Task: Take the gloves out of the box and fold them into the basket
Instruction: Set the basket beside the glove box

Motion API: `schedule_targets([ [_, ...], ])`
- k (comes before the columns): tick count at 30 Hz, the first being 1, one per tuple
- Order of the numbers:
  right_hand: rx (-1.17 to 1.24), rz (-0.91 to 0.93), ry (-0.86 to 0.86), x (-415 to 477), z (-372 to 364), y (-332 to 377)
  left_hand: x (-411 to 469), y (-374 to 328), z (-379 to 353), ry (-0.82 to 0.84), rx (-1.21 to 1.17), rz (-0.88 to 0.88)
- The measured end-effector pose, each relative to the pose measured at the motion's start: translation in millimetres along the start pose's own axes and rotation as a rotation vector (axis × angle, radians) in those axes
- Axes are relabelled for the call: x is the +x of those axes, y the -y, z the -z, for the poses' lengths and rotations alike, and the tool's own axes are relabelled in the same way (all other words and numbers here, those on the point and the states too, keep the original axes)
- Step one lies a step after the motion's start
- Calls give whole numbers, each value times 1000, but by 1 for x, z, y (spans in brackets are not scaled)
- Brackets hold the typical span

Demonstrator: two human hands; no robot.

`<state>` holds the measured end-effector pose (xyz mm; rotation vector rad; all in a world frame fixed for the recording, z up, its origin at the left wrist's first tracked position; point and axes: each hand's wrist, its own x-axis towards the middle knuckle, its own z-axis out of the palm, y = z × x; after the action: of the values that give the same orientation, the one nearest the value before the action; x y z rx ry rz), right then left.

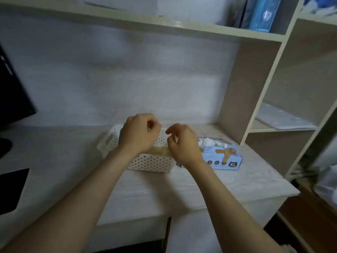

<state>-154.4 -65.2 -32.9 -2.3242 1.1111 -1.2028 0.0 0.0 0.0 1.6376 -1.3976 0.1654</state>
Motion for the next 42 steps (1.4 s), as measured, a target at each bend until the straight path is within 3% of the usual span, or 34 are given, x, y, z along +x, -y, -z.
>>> schedule_targets([
  [4,-225,63,168,-46,-15,-15,-38,26,3,157,196,77],
  [7,-279,110,135,-58,-23,-15,-53,41,3,237,244,62],
  [16,-188,152,174,-31,-62,-4,-46,86,6,222,403,4],
  [24,-186,237,131,10,-109,-22,-9,126,-17,39,607,74],
  [28,-54,284,111,16,-120,-42,3,128,-39,-226,520,-137],
  [33,60,186,62,17,-120,-53,-1,127,-70,-378,480,-364],
  [38,95,163,1,15,-116,-50,-11,123,-76,-370,442,-440],
  [42,57,183,-164,12,-113,-46,-18,118,-75,-299,446,-479],
])
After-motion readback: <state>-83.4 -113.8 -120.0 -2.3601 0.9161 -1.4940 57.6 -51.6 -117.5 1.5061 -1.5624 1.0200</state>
